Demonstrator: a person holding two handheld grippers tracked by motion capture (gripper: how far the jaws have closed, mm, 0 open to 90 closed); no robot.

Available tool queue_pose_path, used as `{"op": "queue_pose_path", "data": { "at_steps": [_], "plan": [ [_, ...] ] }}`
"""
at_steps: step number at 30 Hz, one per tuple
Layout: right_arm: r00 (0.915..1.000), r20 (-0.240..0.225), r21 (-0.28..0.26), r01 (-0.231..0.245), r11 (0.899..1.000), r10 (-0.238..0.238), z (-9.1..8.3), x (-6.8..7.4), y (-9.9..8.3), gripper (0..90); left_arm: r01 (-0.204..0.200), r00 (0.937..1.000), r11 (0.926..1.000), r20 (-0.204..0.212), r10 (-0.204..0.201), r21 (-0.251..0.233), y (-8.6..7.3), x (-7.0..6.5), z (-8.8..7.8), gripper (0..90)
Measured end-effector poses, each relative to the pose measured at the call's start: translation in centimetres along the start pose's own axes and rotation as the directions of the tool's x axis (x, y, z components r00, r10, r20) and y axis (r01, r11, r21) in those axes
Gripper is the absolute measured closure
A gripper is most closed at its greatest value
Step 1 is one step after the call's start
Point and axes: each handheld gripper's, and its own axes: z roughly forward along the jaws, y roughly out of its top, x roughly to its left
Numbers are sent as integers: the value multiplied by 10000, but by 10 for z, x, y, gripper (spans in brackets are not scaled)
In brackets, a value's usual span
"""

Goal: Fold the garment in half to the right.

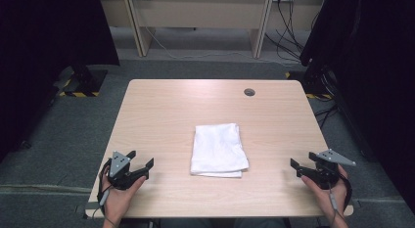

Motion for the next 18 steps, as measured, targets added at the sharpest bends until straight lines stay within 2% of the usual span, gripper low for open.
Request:
{"op": "queue_pose_path", "data": {
  "at_steps": [18],
  "plan": [
    [9999, 10, 118, -156, 9998, 156, 4, -1, -4, 180, -134, 9998, 9999, -166, 134, 28, -1, -3, 1, 242]
  ]
}}
